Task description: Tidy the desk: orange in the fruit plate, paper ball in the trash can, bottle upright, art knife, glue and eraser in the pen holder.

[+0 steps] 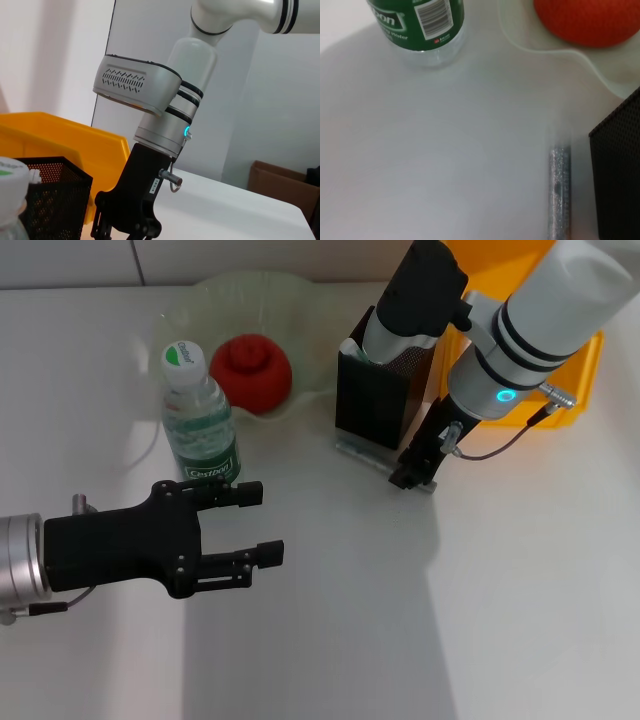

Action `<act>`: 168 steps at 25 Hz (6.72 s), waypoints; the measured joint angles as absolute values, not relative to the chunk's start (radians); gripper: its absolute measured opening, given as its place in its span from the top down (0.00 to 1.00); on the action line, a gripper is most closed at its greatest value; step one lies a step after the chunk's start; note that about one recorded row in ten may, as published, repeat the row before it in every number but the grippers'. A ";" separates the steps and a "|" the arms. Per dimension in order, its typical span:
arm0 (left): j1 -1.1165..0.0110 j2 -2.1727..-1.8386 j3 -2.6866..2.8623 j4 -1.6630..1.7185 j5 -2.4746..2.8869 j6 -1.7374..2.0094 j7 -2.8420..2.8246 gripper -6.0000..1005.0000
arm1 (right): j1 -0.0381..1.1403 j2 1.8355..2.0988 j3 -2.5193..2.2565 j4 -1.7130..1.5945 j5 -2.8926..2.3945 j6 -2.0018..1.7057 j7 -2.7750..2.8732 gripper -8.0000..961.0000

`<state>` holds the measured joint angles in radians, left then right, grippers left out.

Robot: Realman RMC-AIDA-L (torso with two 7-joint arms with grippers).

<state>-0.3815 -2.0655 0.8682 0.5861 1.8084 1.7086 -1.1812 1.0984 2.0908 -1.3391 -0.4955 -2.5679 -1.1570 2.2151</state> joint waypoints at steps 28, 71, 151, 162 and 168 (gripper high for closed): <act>-0.407 -2.064 0.864 0.586 1.805 1.702 -1.179 0.25 | 0.925 2.084 -1.341 -0.880 -2.561 -1.401 2.302 0.97; -0.396 -2.066 0.869 0.567 1.803 1.703 -1.164 0.25 | 0.992 2.092 -1.560 -0.658 -2.471 -1.132 2.369 0.71; -0.400 -2.065 0.860 0.534 1.792 1.690 -1.116 0.25 | 0.683 2.082 -1.026 -0.401 -1.379 -1.036 1.536 0.64; -0.394 -2.063 0.838 0.535 1.788 1.715 -1.118 0.25 | 0.434 2.082 -1.001 -0.720 -1.276 -1.373 1.544 0.29; -0.393 -2.046 0.837 0.535 1.786 1.754 -1.132 0.25 | 0.299 2.062 -0.781 -0.794 -1.330 -1.813 1.461 0.27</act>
<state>-0.3928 -2.0463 0.8367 0.5351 1.7860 1.7539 -1.1319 0.2994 2.0619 -0.7815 -0.7943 -1.3302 -1.8127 1.4611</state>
